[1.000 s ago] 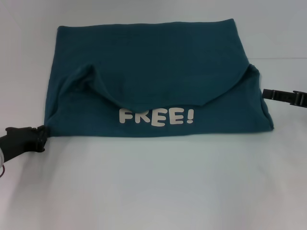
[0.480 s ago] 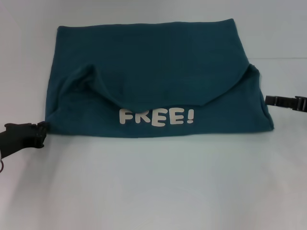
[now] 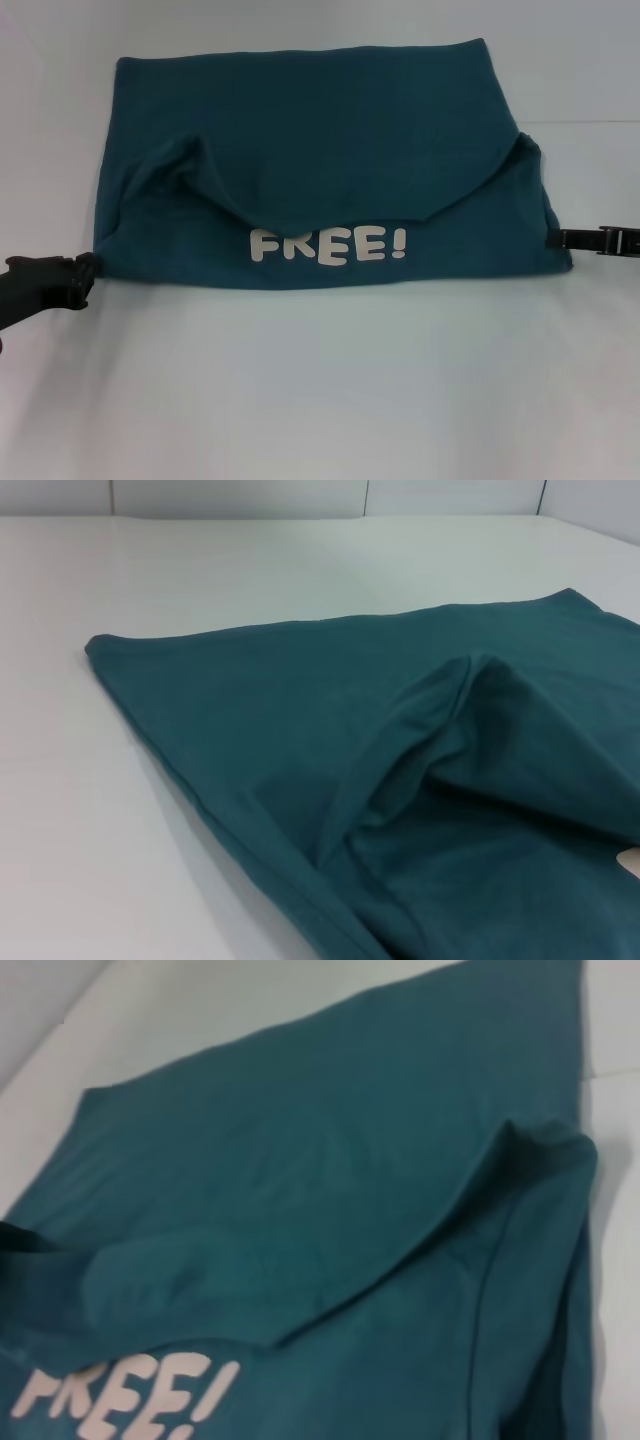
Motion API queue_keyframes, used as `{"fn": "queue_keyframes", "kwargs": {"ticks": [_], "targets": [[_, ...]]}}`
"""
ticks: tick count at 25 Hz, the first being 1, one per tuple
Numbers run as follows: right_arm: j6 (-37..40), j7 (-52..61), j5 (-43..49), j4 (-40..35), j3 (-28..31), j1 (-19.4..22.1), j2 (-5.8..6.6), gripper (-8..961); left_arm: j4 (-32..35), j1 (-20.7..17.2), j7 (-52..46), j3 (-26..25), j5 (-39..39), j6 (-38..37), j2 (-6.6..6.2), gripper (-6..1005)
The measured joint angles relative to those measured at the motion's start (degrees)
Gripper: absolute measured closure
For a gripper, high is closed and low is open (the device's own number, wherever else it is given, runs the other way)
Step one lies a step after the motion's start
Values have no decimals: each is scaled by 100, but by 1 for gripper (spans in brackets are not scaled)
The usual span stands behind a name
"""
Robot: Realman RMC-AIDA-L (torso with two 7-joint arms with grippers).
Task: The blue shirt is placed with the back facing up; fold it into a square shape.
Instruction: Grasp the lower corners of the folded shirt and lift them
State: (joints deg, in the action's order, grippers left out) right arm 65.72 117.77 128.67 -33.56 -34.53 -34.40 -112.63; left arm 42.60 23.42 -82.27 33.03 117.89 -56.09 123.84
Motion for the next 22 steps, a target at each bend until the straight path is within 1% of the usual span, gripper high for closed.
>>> {"fn": "queue_keyframes", "kwargs": {"ticks": [7,14,19,22], "targets": [[-302,-42,20,21,-106,-5,-142,294,3,29,-52,-16,6,24,-10,972],[-416,-79,20,68,-165,-26,-210,299,3,50,-61,0,6,44,-9,972],[-338,-139,14,87,-293,-44,-230,373,3,58,-61,2,6,47,-15,971],[-204,-221,-33,44,-317,-10,-236,491,3,58,-61,2,6,47,-16,971]]}}
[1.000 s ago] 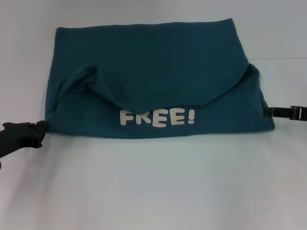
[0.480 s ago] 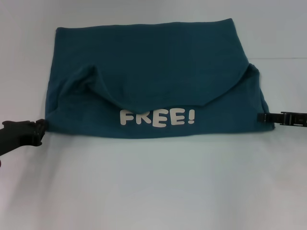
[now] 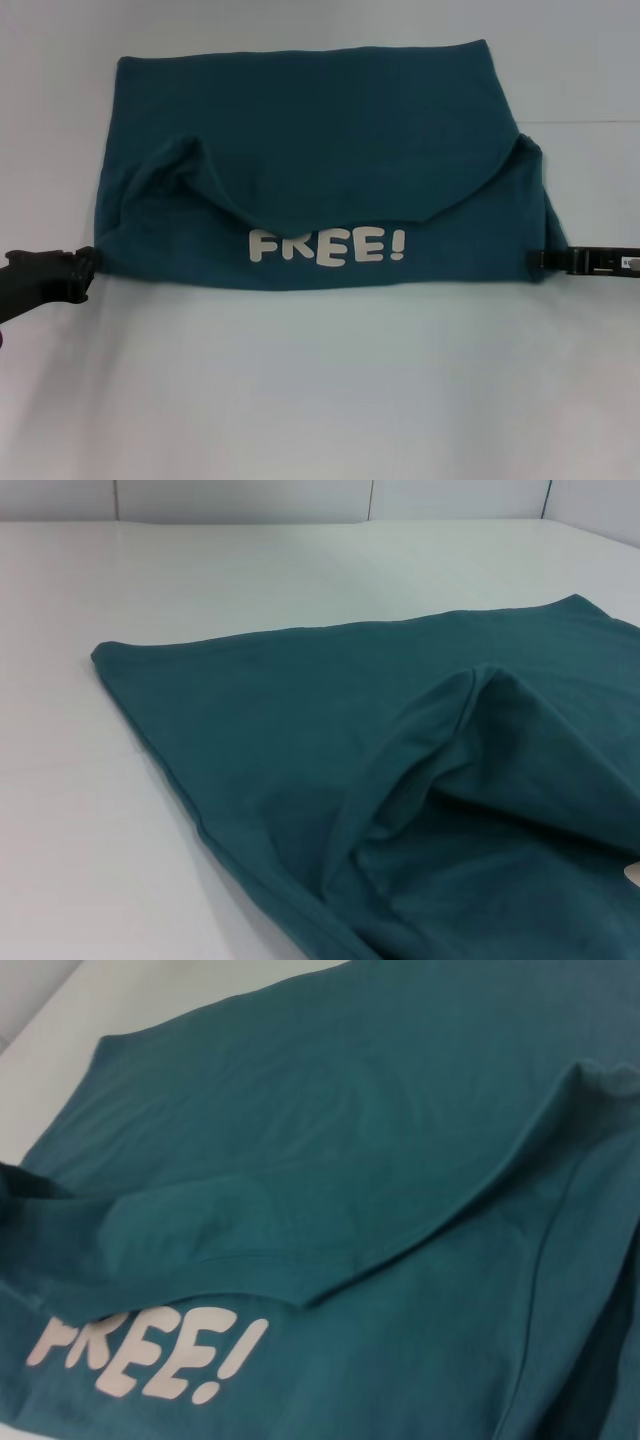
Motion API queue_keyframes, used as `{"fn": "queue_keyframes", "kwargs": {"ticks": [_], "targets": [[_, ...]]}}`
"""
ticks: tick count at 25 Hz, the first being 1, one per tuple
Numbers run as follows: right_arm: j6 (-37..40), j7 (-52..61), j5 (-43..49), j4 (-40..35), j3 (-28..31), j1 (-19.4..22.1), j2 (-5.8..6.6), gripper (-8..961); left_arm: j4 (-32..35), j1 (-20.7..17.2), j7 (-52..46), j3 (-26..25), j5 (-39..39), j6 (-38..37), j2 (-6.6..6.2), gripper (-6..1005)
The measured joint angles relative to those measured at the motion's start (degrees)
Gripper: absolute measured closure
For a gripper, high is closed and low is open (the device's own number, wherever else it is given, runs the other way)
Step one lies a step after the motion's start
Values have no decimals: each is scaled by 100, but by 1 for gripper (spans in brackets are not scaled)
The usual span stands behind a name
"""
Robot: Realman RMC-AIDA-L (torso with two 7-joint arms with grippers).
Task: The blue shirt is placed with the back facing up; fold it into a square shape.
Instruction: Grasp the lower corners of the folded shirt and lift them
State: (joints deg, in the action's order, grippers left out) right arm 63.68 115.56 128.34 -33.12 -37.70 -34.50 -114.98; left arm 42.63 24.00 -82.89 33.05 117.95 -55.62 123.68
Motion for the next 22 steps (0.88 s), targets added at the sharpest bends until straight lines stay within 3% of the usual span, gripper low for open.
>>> {"fn": "queue_keyframes", "kwargs": {"ticks": [11,15,22], "targets": [[181,-173,-91,-34,116,51,22,796,37,-37,-97,-11,35,-56,-2,972],[613,-498,-100,-106,487,146,42,954,122,-96,-213,-38,83,-253,-2,972],[1240,-983,-118,-412,825,468,-5,945,566,-367,-746,-59,292,-1243,-18,972]]}}
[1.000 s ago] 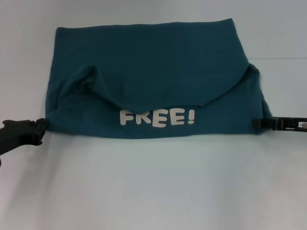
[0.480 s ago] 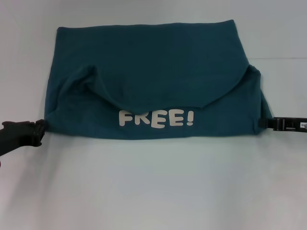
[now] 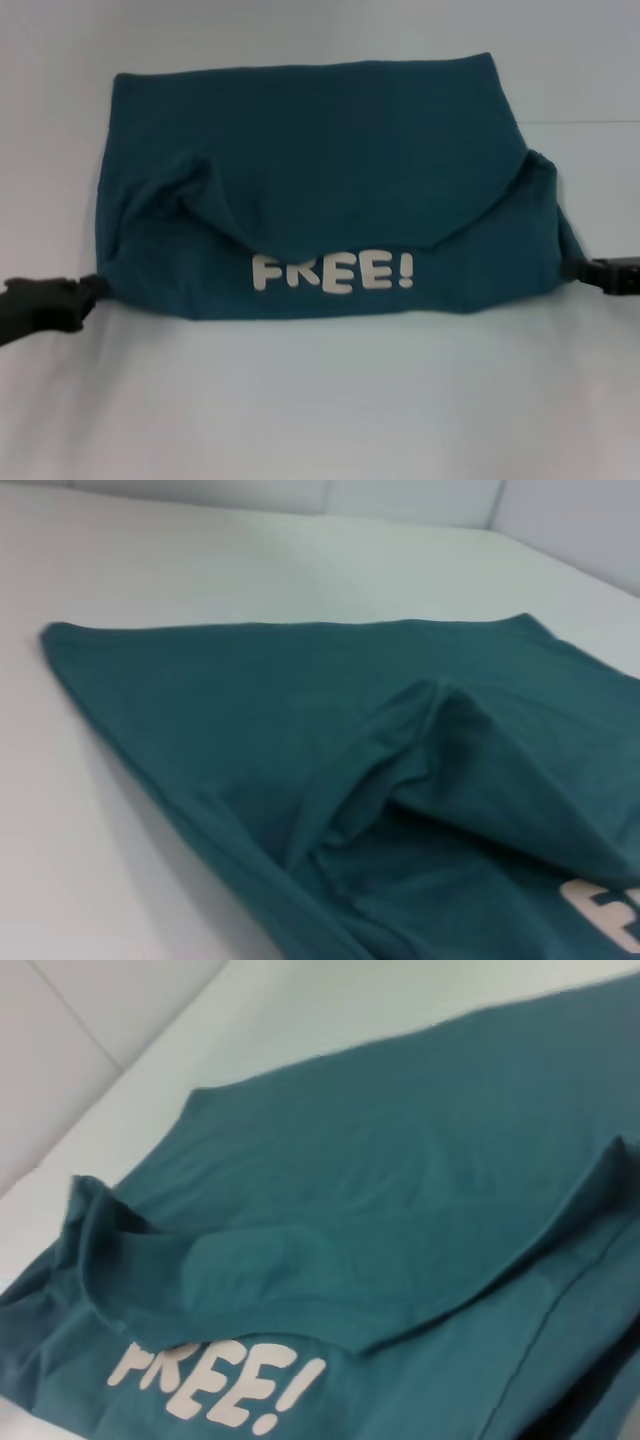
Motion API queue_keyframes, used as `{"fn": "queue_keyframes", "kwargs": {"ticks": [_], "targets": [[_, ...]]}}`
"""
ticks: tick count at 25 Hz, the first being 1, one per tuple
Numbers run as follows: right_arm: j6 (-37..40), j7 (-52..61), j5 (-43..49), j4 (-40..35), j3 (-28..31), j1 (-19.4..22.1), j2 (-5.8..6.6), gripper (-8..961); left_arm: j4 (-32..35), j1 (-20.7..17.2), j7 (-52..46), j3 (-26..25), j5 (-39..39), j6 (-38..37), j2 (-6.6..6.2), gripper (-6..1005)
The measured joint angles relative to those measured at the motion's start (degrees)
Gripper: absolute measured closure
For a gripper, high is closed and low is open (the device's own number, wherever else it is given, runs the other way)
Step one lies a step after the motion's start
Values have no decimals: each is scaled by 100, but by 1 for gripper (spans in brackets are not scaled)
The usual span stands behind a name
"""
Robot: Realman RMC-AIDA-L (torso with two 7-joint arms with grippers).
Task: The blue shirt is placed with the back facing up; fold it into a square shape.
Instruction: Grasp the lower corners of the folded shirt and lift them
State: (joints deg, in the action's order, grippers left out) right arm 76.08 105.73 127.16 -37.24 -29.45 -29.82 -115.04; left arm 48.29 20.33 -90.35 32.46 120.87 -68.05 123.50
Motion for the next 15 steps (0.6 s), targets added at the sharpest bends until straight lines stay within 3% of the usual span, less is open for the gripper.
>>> {"fn": "queue_keyframes", "kwargs": {"ticks": [6,15], "targets": [[783,-583,-138,-380,173,462,-66,938,347,-171,-286,-278,226,-1316,-18,971],[1883,-1294,-179,-523,264,1097,53,927,400,-408,-382,-1283,337,-3329,-149,971]]}}
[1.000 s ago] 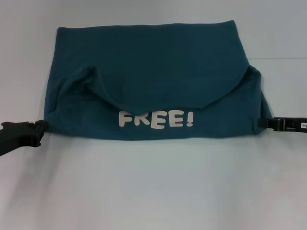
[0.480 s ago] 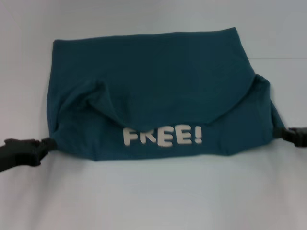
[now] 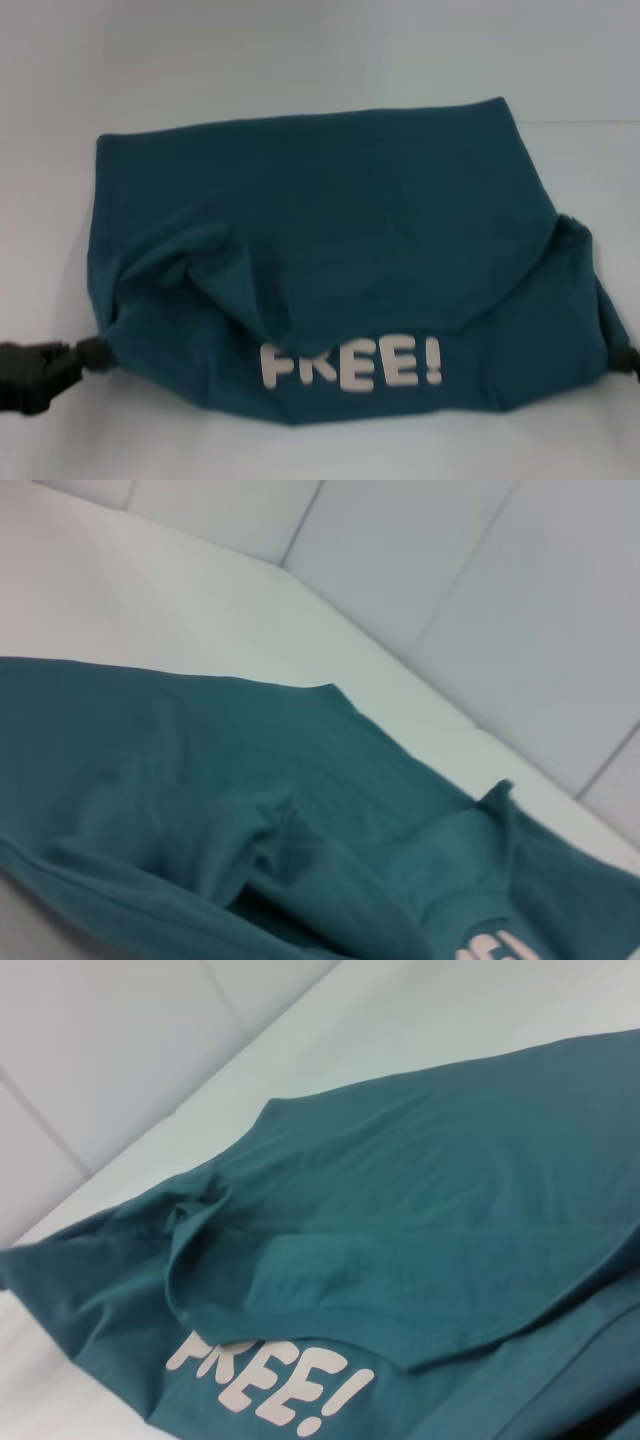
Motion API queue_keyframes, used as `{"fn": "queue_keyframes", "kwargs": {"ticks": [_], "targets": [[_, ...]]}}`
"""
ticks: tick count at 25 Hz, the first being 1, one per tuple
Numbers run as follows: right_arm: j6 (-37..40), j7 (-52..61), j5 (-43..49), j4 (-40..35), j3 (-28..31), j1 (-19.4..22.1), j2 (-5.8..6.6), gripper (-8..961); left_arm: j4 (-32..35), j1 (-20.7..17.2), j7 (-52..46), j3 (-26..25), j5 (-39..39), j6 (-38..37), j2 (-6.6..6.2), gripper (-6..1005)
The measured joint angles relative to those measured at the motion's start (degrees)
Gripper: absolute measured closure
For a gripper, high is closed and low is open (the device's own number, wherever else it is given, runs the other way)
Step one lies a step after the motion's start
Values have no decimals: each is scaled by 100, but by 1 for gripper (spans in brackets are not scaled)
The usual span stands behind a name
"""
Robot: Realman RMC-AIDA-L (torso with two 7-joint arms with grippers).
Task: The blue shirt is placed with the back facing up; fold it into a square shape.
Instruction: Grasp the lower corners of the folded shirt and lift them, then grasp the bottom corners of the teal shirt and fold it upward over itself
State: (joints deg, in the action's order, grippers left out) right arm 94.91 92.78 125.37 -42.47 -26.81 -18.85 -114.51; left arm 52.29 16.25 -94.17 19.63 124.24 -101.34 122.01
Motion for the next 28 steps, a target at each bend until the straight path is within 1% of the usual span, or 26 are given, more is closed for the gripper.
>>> {"fn": "queue_keyframes", "kwargs": {"ticks": [5,9,13,19,28], "targets": [[609,-413,7,-1,81,333,77,921,2,-160,18,-364,305,-611,-11,972],[1026,-605,17,-1,190,522,127,916,2,-259,38,-491,595,-883,-11,972],[1251,-691,107,0,251,680,155,911,1,-321,63,-549,867,-1173,-11,971],[1411,-816,441,4,444,749,141,904,1,-370,127,-605,1131,-1366,-11,971],[1509,-849,493,15,459,784,136,893,-27,-394,133,-587,1290,-1463,2,971]]}}
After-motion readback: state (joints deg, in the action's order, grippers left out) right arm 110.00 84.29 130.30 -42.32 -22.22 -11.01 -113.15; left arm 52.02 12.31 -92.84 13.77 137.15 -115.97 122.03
